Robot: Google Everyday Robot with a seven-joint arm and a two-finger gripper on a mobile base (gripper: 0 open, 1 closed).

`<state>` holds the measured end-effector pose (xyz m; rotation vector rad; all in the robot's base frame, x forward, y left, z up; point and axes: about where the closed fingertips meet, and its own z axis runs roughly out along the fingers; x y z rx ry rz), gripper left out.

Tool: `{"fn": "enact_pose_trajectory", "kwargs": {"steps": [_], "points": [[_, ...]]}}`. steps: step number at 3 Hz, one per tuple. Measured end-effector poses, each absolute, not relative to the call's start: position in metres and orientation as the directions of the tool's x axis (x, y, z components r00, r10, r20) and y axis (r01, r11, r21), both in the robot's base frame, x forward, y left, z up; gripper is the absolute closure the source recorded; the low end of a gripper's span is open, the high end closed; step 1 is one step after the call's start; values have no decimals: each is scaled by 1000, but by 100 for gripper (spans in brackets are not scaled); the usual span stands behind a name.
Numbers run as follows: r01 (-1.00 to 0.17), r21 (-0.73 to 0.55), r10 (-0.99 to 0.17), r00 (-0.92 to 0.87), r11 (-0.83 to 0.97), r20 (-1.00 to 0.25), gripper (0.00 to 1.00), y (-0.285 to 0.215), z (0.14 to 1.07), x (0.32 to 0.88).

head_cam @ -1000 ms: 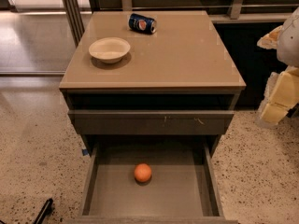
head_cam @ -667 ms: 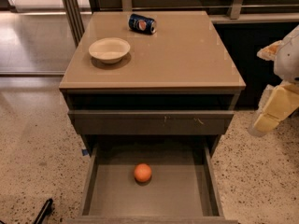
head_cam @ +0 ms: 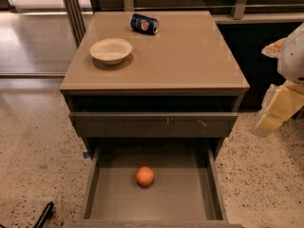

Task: Pick orange from middle drawer and place on counter

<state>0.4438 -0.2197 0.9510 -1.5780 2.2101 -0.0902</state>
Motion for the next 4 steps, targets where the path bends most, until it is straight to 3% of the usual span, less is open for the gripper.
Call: {"fn": "enact_pose_trajectory", "kwargs": {"steps": [2,4], "points": [[-845,-133,-774,-395,517,-495,0,-228,851,443],[-847,22,-632,-413,531,-656,0,-194,761,471]]}}
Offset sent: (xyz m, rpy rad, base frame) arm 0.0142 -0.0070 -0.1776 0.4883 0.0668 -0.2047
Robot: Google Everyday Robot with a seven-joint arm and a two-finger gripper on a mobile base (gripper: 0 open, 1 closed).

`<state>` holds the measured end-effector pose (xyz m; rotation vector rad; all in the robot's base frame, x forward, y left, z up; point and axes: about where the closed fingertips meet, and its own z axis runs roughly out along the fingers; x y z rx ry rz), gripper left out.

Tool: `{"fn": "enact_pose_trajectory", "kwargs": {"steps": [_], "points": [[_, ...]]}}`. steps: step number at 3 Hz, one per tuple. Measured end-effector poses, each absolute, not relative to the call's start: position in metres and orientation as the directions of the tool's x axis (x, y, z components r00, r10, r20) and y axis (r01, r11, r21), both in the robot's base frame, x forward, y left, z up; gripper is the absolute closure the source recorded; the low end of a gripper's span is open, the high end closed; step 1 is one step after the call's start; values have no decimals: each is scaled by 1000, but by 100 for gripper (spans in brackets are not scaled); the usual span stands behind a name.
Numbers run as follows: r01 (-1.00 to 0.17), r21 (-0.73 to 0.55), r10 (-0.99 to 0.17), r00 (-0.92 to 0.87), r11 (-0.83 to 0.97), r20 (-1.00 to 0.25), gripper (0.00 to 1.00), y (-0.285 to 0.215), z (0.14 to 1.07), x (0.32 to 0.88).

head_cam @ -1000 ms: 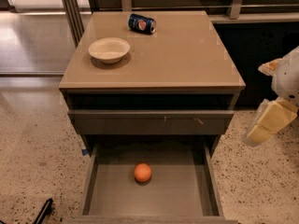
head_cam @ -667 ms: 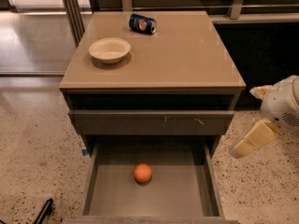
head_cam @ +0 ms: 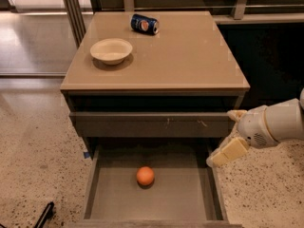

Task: Pick orange from middle drawer and place on counter

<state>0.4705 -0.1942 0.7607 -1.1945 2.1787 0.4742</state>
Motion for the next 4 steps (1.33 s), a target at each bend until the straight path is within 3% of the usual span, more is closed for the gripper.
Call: {"fn": "enact_pose_trajectory", "kwargs": {"steps": [2,4], "points": [[-808,19,-601,-453,589,-659,0,-203,747,465],[-756,-23,-547,-451,654,-705,0,-192,673,467]]}}
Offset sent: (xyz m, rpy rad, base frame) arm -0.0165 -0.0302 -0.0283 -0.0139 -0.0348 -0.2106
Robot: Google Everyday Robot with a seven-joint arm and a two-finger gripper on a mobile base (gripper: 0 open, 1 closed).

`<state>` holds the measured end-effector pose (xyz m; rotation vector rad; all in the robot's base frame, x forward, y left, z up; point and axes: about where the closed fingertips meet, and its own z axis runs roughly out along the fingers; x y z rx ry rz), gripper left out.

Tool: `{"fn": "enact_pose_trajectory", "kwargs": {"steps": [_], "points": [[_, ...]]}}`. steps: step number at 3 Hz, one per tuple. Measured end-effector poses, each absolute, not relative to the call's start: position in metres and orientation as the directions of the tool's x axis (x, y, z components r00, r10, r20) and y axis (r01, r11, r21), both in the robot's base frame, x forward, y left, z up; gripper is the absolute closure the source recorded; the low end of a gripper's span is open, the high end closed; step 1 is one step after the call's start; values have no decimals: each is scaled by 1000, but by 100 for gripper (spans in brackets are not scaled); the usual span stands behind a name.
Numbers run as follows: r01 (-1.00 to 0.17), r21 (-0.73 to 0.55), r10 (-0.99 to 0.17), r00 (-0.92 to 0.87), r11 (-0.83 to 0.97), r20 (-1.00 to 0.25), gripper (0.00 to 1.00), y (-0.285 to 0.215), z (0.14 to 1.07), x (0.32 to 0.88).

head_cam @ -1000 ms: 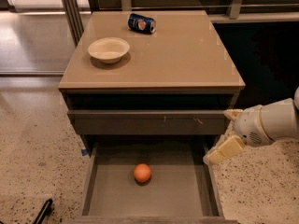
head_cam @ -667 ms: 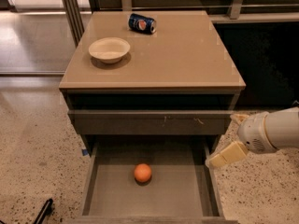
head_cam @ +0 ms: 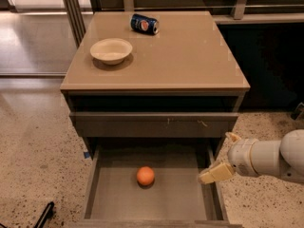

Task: Pick orange from middle drawer and place on counter

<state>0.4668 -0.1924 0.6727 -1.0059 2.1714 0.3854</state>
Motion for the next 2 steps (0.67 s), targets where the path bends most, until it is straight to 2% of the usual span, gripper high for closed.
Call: {"fn": "enact_pose_trajectory", "kwargs": {"steps": [2], "points": [[-809,1,-568,-414,588,-712,0,-160,618,495]]}}
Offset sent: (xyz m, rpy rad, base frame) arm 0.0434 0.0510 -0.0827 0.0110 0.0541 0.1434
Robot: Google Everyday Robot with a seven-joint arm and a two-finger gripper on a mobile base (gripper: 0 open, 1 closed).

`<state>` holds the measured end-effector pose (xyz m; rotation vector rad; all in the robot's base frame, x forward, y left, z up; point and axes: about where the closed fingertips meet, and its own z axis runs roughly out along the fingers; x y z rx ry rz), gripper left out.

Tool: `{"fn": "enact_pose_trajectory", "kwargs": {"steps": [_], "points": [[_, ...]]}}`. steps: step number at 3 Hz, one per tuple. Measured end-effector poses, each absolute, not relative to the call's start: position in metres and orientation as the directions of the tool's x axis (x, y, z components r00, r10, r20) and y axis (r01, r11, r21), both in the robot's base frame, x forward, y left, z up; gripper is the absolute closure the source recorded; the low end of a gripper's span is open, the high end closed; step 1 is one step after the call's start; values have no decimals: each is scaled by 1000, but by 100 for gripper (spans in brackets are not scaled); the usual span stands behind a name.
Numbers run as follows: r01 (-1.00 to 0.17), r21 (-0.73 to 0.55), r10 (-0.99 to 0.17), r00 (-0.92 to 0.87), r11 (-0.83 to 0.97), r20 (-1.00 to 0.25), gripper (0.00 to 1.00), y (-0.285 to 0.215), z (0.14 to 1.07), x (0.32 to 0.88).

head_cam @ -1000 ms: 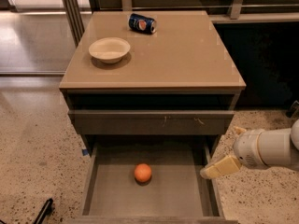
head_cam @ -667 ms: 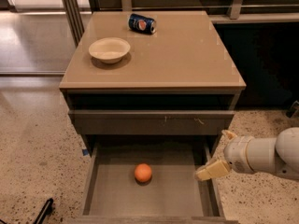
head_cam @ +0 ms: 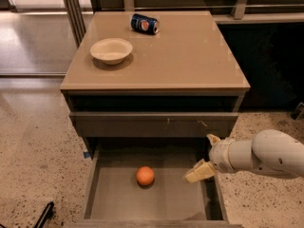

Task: Pick orange from middle drawer and place on counter

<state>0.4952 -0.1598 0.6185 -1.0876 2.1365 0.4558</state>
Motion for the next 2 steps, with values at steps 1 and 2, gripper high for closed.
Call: {"fn": "enact_pose_trajectory", "kwargs": {"steps": [1,2], "points": [[-813,2,-571,-411,582,-711,0,-157,617,496],[-789,32,-537,-447,614,-715,0,-157,601,489]]}}
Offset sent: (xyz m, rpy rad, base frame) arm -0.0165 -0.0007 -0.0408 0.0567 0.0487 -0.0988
